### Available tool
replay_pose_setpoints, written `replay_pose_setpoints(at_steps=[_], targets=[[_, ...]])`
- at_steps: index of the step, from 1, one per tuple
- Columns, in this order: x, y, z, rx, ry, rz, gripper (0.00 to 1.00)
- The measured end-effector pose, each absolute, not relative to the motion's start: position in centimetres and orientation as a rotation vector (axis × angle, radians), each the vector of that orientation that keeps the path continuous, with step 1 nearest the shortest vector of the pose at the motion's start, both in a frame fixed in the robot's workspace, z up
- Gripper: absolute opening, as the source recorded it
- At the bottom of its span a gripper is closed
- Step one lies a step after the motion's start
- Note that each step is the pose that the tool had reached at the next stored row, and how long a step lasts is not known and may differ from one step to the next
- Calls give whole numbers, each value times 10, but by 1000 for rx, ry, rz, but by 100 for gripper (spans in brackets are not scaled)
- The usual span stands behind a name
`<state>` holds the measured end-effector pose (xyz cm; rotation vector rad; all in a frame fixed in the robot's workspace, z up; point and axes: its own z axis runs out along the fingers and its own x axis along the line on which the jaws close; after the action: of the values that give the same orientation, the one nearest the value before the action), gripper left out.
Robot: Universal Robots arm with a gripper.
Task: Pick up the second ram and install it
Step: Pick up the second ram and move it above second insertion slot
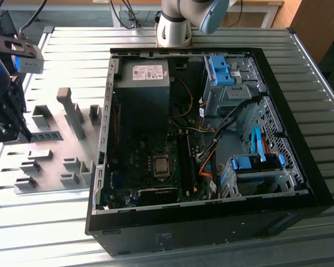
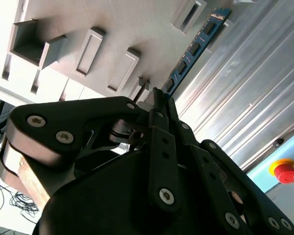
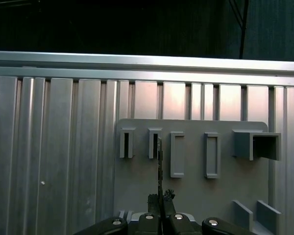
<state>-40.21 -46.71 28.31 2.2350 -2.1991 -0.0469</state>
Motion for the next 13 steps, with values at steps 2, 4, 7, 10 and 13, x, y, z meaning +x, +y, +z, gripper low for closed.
replay_pose_setpoints(at_steps=[2, 4, 7, 10, 13], targets=[[-402, -467, 284, 2235, -2199, -47, 14], [-402, -467, 285, 2235, -2199, -47, 14], [-402, -467, 285, 2235, -2199, -47, 14], [-402, -467, 285, 2235, -2199, -47, 14], [-402, -467, 286, 2235, -2199, -47, 14]])
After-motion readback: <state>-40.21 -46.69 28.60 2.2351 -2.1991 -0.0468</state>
